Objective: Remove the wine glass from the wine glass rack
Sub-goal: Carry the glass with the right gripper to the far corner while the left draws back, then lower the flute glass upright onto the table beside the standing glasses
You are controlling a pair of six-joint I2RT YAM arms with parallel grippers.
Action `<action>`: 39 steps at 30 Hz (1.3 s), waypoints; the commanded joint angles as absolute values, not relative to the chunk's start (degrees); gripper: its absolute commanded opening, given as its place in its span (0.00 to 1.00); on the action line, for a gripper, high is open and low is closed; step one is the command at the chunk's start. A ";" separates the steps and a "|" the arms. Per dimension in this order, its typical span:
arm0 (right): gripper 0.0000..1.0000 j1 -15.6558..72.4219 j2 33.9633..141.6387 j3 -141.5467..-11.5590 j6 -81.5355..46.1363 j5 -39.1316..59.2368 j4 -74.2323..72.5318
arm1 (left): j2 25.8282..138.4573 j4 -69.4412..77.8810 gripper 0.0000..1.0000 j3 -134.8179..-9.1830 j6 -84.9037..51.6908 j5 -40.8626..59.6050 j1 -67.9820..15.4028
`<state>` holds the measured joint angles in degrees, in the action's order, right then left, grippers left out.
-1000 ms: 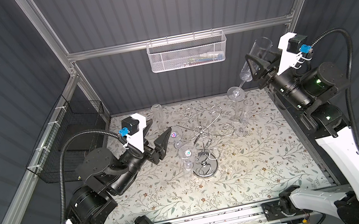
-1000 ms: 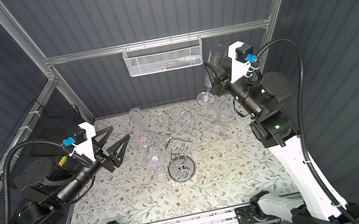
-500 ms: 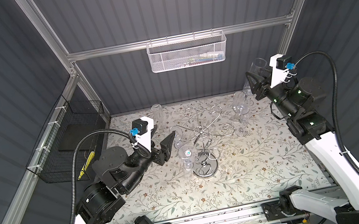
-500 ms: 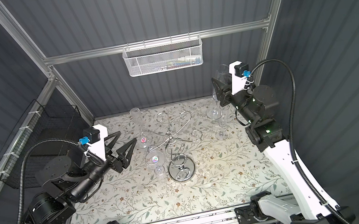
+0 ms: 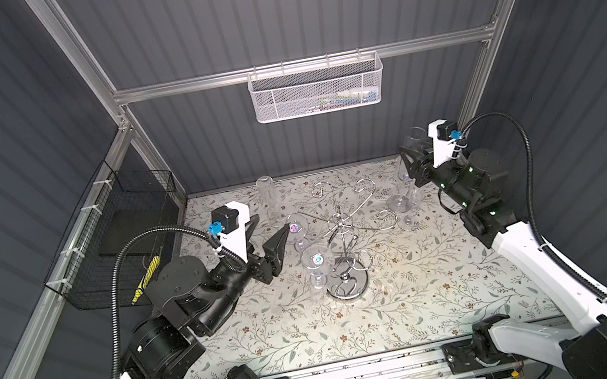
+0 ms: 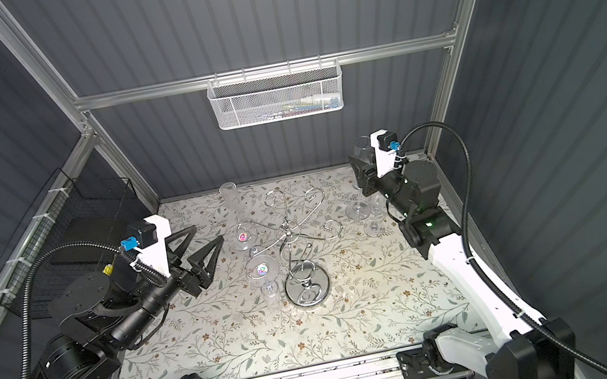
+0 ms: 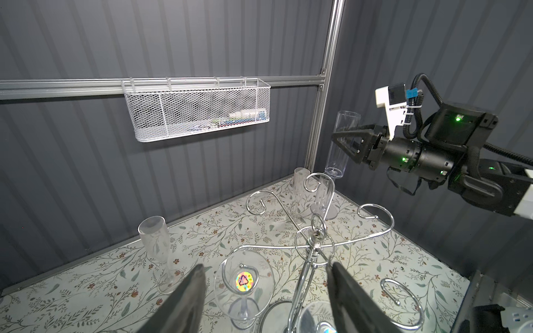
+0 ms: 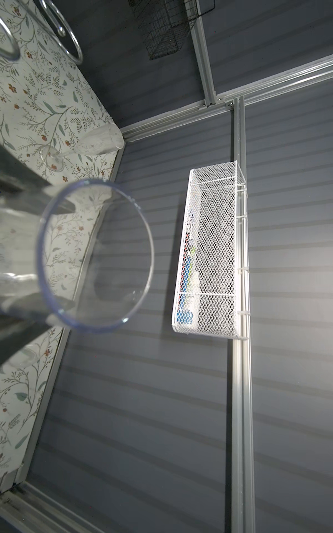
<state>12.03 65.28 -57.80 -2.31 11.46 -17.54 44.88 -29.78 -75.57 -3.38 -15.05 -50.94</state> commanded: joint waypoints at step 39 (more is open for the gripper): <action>0.44 21.08 91.24 -43.71 3.22 0.12 -59.07 | 49.00 -28.73 0.68 -74.53 -5.80 -18.13 -50.94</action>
<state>20.16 90.48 -44.42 1.98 4.25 -52.62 49.15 -29.91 -75.13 -5.19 -17.61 -50.94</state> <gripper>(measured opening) 0.474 0.682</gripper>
